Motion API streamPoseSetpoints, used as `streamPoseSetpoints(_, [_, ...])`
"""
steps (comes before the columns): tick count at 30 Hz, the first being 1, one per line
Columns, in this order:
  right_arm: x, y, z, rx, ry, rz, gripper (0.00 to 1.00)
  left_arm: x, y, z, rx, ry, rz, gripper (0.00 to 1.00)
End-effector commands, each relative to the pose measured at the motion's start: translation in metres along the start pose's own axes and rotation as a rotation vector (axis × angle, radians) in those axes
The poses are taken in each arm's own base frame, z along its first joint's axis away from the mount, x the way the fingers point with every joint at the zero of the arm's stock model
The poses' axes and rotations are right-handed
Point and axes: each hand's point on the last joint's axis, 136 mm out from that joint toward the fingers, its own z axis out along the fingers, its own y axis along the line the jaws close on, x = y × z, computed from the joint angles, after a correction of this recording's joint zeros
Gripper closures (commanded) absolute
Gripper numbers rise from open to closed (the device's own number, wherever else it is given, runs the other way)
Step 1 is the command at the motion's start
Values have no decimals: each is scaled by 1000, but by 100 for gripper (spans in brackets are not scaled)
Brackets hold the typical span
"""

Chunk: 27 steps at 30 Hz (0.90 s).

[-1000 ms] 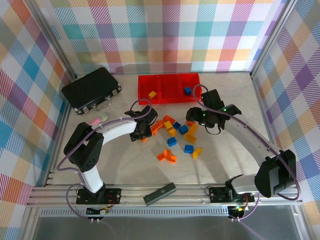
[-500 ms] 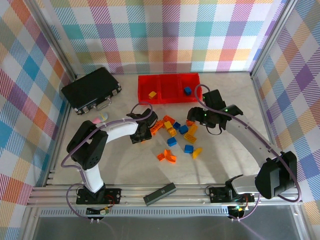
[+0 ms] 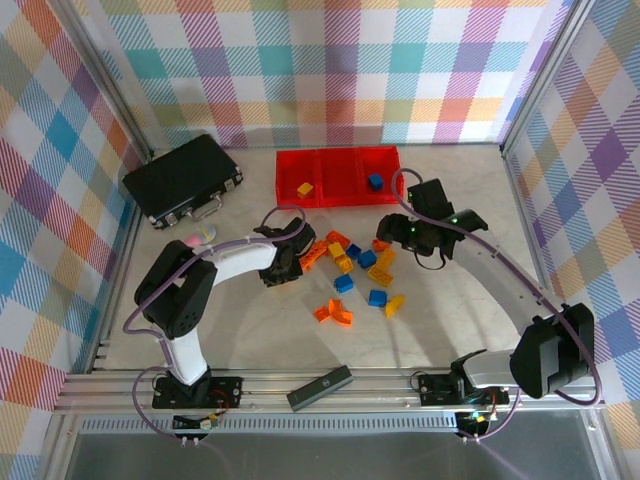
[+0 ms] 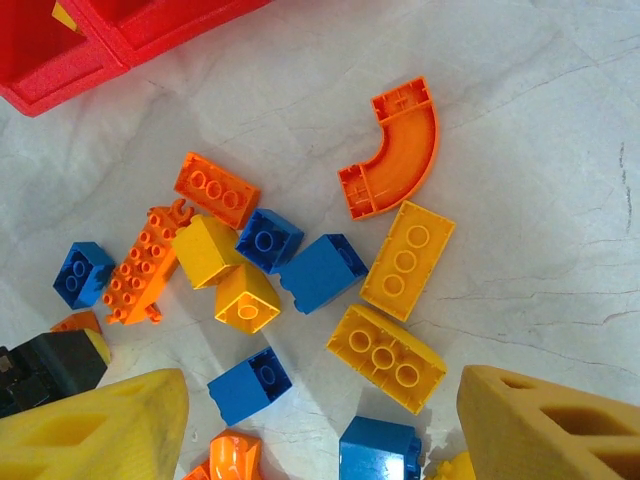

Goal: Sort the legos into containers by color
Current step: Pick up the lego from the center of the table, then place the lego in the container.

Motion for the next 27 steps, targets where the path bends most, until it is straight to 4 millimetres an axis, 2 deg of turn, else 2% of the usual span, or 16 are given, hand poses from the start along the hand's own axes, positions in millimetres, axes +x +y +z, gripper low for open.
streamPoseSetpoints(1, [2, -3, -8, -8, -9, -13, 28, -24, -2, -39, -1, -100, 29, 65])
streamPoseSetpoints(5, [0, -4, -10, -7, -23, -11, 28, -60, -20, -73, 26, -211, 75, 65])
streamPoseSetpoints(7, [0, -4, -12, -12, -28, -9, 28, -80, -40, -89, 81, -271, 121, 64])
streamPoseSetpoints(11, [3, -6, -13, -16, -30, 1, 28, -112, -82, -108, 199, -340, 202, 62])
streamPoseSetpoints(14, [6, -8, -14, -19, -35, 10, 28, -136, -110, -112, 259, -377, 230, 62])
streamPoseSetpoints(20, [12, -4, -11, -57, -18, 47, 28, -177, -153, -102, 295, -512, 306, 62])
streamPoseSetpoints(27, [10, -5, -19, -53, -32, 45, 28, -195, -190, -72, 288, -521, 373, 62])
